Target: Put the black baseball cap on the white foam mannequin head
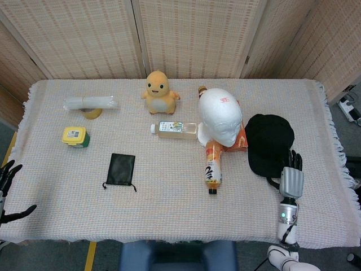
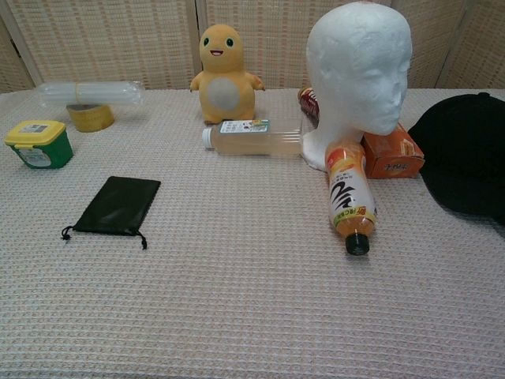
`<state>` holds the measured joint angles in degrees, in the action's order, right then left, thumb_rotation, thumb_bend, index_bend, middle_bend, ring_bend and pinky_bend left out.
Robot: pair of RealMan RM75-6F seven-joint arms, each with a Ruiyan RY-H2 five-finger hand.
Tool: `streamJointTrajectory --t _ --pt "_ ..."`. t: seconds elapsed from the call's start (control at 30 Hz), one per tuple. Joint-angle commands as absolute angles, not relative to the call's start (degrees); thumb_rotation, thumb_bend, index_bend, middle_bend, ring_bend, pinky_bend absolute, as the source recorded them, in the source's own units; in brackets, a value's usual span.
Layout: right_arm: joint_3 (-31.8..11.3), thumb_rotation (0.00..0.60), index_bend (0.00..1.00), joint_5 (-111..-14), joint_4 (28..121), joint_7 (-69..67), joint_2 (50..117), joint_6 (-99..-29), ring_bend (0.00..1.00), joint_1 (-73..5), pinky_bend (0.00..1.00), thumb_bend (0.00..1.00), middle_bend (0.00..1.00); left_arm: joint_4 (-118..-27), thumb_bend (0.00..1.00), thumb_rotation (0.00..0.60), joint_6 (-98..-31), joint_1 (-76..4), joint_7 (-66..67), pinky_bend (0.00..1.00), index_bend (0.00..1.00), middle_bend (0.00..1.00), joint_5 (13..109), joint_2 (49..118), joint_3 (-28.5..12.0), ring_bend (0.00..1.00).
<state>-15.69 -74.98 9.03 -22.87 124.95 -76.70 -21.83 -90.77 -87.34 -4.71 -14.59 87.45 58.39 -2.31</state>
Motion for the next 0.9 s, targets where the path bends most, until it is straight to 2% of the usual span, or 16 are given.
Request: streamJointTrajectory --t 0.03,0.33,0.47,0.77,0.9 --pt "-15.63 0.6 0.43 -75.12 9.2 -23.07 124.57 -77.25 0.0 -22.29 0.0 0.27 0.05 -90.78 0.13 0.6 -87.57 -4.59 -14.58 0.06 0.11 0.0 87.37 58.38 -2.42 0.0" --pt "-15.81 0.6 0.43 -75.2 10.54 -23.45 122.36 -78.86 0.0 -23.5 0.0 0.48 0.05 -90.8 0.13 0.6 -88.17 -4.21 -14.59 0.06 0.11 0.0 87.37 58.29 -2.58 0.0" --pt "-16.19 0.6 0.44 -74.79 11.2 -23.45 121.56 -78.86 0.0 -23.47 0.0 0.5 0.05 -90.84 0.13 0.6 -88.23 -4.11 -14.38 0.06 0.11 0.0 87.45 58.27 -2.55 0.0" --pt "-16.74 0.6 0.62 -74.13 11.96 -24.13 120.42 -78.71 0.0 -23.09 0.0 0.52 0.11 -90.86 0.13 0.6 -88.19 -4.04 -13.73 0.06 0.11 0.0 87.16 58.47 -2.72 0.0" --pt "-17.26 0.6 0.72 -73.67 12.43 -24.64 120.03 -78.92 0.0 -23.21 0.0 0.48 0.15 -90.85 0.13 0.6 -88.16 -4.03 -13.5 0.06 0.11 0.0 87.06 58.55 -2.78 0.0"
